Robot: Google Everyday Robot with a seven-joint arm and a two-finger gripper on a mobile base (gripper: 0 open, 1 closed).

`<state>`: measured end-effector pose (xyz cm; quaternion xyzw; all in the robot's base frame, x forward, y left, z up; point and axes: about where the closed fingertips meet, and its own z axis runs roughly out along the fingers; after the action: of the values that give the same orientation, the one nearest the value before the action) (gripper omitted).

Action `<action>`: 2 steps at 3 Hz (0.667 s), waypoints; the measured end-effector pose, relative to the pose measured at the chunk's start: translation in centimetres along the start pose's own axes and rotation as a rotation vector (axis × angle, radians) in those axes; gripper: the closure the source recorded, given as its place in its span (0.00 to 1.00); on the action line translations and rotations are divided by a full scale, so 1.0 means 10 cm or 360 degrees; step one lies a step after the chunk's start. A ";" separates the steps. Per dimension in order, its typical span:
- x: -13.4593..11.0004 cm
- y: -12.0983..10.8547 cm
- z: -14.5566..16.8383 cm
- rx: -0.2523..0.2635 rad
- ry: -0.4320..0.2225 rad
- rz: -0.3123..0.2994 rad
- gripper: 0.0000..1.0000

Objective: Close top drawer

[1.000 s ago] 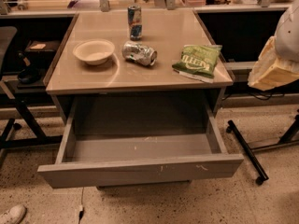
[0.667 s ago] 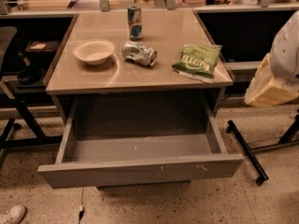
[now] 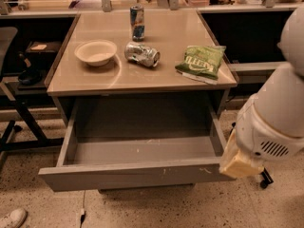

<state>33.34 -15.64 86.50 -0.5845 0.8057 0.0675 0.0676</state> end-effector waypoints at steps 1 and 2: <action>0.05 0.08 0.13 -0.0049 0.0027 0.0005 1.00; 0.07 0.16 0.39 -0.0121 0.0004 0.0023 1.00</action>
Offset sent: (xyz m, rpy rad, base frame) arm -0.0303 0.0150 -0.0815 0.0685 0.1472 -0.0073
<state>31.72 -15.04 82.57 -0.5809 0.8069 0.0979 0.0438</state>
